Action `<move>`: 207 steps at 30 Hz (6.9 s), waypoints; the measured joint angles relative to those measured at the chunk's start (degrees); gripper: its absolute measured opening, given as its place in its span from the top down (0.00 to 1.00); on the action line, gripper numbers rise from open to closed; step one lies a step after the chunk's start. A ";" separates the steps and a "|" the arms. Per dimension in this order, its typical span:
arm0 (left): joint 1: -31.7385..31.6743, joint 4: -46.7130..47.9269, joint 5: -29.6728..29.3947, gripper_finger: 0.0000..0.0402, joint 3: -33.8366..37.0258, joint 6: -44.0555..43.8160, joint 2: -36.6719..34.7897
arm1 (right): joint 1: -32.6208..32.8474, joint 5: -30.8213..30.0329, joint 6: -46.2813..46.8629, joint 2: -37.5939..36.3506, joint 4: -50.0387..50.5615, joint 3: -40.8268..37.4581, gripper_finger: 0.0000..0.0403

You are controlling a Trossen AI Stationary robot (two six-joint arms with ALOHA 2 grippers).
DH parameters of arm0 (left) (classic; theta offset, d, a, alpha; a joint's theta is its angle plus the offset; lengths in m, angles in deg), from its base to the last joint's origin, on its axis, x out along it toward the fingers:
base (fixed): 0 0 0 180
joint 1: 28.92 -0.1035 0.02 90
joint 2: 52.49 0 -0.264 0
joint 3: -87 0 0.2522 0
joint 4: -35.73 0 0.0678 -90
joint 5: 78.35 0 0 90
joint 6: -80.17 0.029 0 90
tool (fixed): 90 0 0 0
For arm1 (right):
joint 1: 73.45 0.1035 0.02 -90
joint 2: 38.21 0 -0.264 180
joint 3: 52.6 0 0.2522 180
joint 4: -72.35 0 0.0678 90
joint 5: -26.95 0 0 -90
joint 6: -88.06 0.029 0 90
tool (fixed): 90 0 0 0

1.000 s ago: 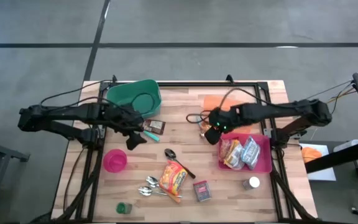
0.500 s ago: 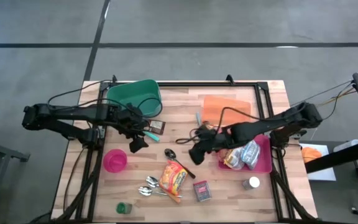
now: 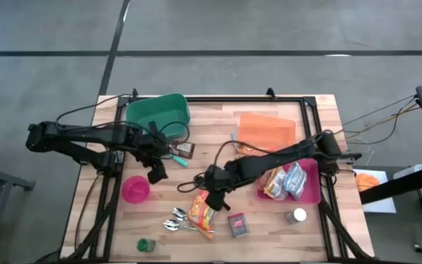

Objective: Pick & Place Food Item
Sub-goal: Put the black spoon into the orange bin, then put the red paprika seasoning can into the green bin

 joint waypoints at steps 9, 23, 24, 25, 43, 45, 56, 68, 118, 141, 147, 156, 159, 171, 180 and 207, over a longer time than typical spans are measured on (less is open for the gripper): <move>4.05 1.80 -0.13 0.19 0.00 0.00 -0.68 | -0.99 2.59 -2.38 8.11 -1.03 2.46 0.47; 4.52 1.82 -1.48 0.19 0.02 -0.24 -1.87 | -2.97 -1.76 -3.47 12.93 -2.66 2.44 0.50; 4.51 1.81 -1.58 0.19 0.02 -0.22 -1.88 | -3.18 -1.87 -3.48 12.89 -2.70 2.44 0.53; 4.51 1.84 -1.67 0.19 0.02 -0.22 -1.88 | -3.44 -1.85 -3.56 12.89 -2.68 2.44 0.56; 4.50 1.86 -1.75 0.19 0.02 -0.24 -1.86 | -5.60 1.44 -7.51 12.76 -2.12 1.57 0.97; 4.50 1.84 -1.78 0.19 0.02 -0.28 -1.87 | -5.59 1.89 -7.98 11.84 -0.72 1.38 0.97; 4.48 1.76 -1.93 0.19 0.03 -0.90 -1.84 | -7.05 -0.49 -11.29 0.95 4.76 1.48 0.98; 4.48 1.60 -3.37 0.19 0.02 -1.36 -1.84 | -18.34 -12.26 -21.29 -15.77 20.46 -2.89 0.98; 4.48 1.36 -3.87 0.19 0.02 -4.31 -1.84 | -37.11 2.72 -45.92 -14.67 -2.13 -37.06 0.98; 4.48 1.33 -4.72 0.19 0.02 -4.37 -1.84 | -37.07 2.72 -44.02 -14.67 -0.39 -37.09 0.66; 4.48 1.36 -4.72 0.19 0.02 -4.37 -1.84 | -37.07 2.60 -42.97 -15.03 0.02 -36.84 0.49; 4.48 1.36 -4.72 0.19 0.02 -4.76 -1.84 | -37.05 -1.89 -39.82 -20.24 4.23 -36.79 0.45; 4.48 1.34 -4.72 0.19 0.02 -4.76 -1.84 | -37.02 -1.89 -35.62 -23.76 4.97 -36.79 0.45; 4.46 1.33 -12.26 0.19 0.02 -21.31 -1.84 | -26.65 -0.30 -5.87 -38.88 5.65 -36.75 0.45; 3.98 -2.27 -12.25 0.19 0.02 -27.25 -1.82 | -12.93 -0.56 10.76 -39.81 4.57 -36.73 0.45; 2.95 -2.50 -10.71 0.19 -1.90 -30.77 -1.77 | 15.04 -7.17 40.94 -7.54 21.20 -1.73 0.45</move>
